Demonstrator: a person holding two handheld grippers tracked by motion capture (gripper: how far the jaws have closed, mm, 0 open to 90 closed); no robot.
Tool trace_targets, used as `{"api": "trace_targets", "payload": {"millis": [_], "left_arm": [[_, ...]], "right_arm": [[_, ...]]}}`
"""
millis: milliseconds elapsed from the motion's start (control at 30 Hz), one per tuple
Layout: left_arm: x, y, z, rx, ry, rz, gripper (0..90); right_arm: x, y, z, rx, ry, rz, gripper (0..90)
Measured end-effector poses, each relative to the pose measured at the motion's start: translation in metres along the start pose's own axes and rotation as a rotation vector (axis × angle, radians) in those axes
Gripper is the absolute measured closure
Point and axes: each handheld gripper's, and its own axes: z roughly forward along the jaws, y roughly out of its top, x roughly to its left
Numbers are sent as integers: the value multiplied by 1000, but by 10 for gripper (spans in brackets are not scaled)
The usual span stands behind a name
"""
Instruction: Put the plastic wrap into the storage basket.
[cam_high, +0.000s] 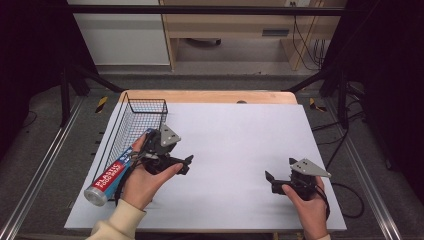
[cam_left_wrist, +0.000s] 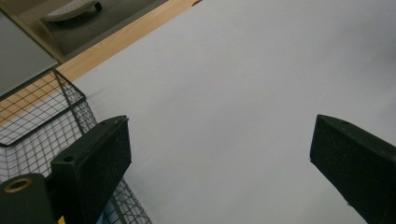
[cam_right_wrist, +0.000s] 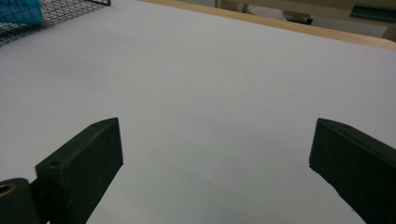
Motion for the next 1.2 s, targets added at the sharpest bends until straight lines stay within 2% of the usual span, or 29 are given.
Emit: {"api": "trace_targets", "payload": {"millis": [100, 300, 500, 767, 833, 967, 1133, 1200], "left_arm": [[-7, 2, 4, -20, -16, 21, 54], [-23, 1, 15, -16, -59, 46, 55], [-38, -3, 28, -25, -85, 77, 56], [-59, -12, 53, -60, -118, 111, 58], [-62, -15, 61, -64, -128, 107, 58], [-65, -24, 77, -49, -131, 106, 61], [-62, -35, 95, -53, -122, 84, 66], [-62, -38, 100, -50, -124, 88, 67]], "right_arm": [[0, 0, 0, 1, 3, -1, 32], [-1, 0, -1, 2, 3, -2, 32], [-1, 0, -1, 3, 3, -4, 32], [-1, 0, -1, 6, 5, -9, 34], [-1, 0, -1, 7, 3, -8, 34], [-1, 0, -1, 13, 4, -10, 35], [-1, -1, 0, 29, 9, -7, 40], [0, -2, 1, 41, 11, 1, 41]]}}
